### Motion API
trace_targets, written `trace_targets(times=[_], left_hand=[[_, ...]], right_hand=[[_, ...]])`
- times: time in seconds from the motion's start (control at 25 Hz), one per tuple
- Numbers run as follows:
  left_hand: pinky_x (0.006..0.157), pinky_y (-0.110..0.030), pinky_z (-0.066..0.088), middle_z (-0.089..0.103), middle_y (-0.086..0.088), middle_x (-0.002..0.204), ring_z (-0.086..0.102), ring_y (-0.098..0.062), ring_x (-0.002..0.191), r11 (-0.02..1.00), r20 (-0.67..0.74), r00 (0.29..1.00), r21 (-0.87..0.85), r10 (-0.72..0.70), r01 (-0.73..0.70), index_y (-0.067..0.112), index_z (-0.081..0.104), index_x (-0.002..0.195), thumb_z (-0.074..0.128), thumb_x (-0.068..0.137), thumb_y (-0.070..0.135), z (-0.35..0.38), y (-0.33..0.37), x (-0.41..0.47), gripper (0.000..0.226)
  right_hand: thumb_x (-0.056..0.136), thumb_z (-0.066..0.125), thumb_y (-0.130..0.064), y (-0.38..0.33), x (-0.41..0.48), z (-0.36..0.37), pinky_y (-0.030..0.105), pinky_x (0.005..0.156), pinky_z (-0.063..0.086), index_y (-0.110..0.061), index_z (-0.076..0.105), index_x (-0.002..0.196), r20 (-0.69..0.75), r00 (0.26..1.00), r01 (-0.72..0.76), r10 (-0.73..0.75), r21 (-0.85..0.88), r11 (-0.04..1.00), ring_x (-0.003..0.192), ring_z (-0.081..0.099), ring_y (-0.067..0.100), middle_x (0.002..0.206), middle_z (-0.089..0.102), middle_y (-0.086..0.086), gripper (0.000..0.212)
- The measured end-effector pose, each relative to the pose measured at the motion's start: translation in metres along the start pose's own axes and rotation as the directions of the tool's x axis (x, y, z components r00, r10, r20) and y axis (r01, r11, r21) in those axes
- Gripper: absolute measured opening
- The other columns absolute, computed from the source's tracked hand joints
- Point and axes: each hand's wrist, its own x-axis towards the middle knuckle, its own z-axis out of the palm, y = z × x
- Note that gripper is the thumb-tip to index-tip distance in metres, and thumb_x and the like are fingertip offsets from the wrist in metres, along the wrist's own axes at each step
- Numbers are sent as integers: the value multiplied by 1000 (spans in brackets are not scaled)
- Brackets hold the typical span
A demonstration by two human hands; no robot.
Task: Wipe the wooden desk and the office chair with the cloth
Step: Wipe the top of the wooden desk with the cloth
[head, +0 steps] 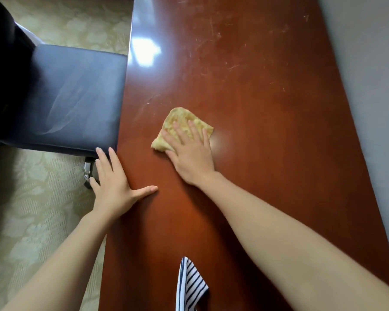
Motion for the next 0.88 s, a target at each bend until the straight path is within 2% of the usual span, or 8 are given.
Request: trace_targets(times=[0.12, 0.2, 0.32, 0.48, 0.56, 0.64, 0.76, 0.88], left_hand=[[113, -56, 11, -17, -13, 157, -8, -25, 146, 979, 14, 999, -197, -48, 50, 11, -17, 148, 75, 60, 58, 7, -3, -6, 135], [114, -53, 12, -14, -11, 158, -7, -24, 146, 980, -3, 1000, -200, -23, 22, 12, -16, 148, 74, 65, 56, 10, -5, -6, 130], [115, -48, 10, -10, -8, 159, -4, -25, 146, 983, -2, 1000, -186, 10, -11, 11, -16, 148, 72, 67, 58, 11, -8, -4, 128], [116, -47, 11, -5, -10, 158, 1, -28, 145, 984, 36, 999, -176, 27, -21, 9, -16, 148, 69, 66, 62, 10, -10, 0, 129], [115, -47, 13, -3, -12, 158, 3, -30, 145, 985, 62, 998, -175, 19, -8, 9, -17, 147, 68, 64, 65, 9, -11, 2, 131], [115, -47, 13, -4, -12, 157, 4, -31, 144, 984, 124, 992, -175, 14, 8, 10, -21, 146, 63, 55, 73, 7, -12, 3, 139], [116, -45, 11, -7, -11, 156, 2, -31, 144, 985, 219, 975, -174, 35, 4, 12, -27, 144, 54, 34, 83, 2, -15, 5, 153], [116, -46, 13, -8, -9, 155, 2, -31, 144, 986, 257, 965, -169, 52, -9, 13, -31, 142, 55, 29, 84, -1, -15, 5, 158]], right_hand=[[99, 32, -47, -3, -41, 6, 46, 116, -5, -43, 24, 146, 35, 991, 133, -133, -16, 991, 146, 1, 24, 158, 15, -8, 48], [99, 31, -47, 9, -72, 7, 45, 117, -1, -41, 28, 145, 55, 972, 228, -227, -13, 974, 146, 6, 25, 156, 21, -7, 47], [97, 33, -46, 36, -122, 12, 49, 115, 15, -37, 39, 142, 56, 930, 368, -364, -92, 925, 143, 22, 29, 151, 33, -3, 46], [96, 33, -47, 94, -143, -3, 53, 111, 26, -36, 33, 143, 198, 762, 648, -617, -229, 727, 140, 26, 29, 150, 34, -4, 48], [96, 29, -48, 113, -123, -16, 51, 110, 28, -36, 29, 144, 275, 703, 711, -656, -267, 650, 140, 25, 27, 151, 31, -5, 49], [96, 26, -47, 119, -95, -25, 49, 111, 23, -36, 25, 144, 289, 723, 691, -628, -264, 673, 141, 20, 28, 153, 25, -5, 49], [97, 21, -50, 112, -45, -32, 43, 118, 12, -41, 12, 144, 288, 810, 577, -511, -235, 782, 145, 5, 27, 155, 8, -9, 48], [100, 26, -46, 93, 10, -36, 41, 119, 4, -43, 7, 145, 225, 901, 421, -371, -246, 873, 146, -3, 26, 157, 2, -8, 49]])
